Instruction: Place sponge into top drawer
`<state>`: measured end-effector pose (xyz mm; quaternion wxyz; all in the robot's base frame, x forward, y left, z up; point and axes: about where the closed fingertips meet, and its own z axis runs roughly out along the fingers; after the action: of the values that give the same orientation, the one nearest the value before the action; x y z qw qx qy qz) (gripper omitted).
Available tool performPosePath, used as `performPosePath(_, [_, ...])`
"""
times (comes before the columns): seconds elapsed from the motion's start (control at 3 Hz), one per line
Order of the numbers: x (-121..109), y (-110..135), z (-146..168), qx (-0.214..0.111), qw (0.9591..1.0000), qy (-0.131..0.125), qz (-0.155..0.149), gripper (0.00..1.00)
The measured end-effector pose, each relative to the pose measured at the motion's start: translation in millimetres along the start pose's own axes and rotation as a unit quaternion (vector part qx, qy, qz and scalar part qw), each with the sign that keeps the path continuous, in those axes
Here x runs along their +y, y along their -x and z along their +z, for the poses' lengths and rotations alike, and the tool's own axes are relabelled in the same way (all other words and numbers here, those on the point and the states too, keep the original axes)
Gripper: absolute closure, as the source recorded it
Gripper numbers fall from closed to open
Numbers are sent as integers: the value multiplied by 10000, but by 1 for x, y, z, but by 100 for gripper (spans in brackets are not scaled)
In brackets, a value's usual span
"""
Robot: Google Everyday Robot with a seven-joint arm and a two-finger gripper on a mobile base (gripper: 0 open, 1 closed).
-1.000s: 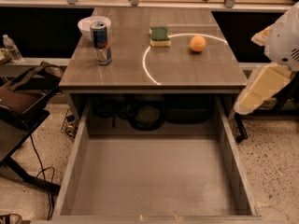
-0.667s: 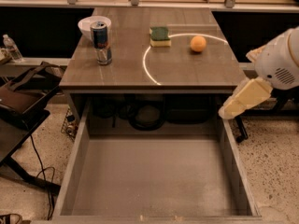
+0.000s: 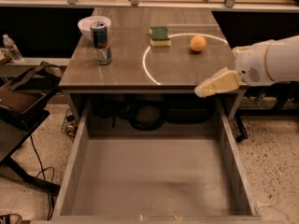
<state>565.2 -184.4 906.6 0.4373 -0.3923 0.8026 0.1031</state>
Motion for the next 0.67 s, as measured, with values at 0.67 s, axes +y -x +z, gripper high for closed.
performPosePath(0.67, [-18,16,5,-308,9989,-351,6,0])
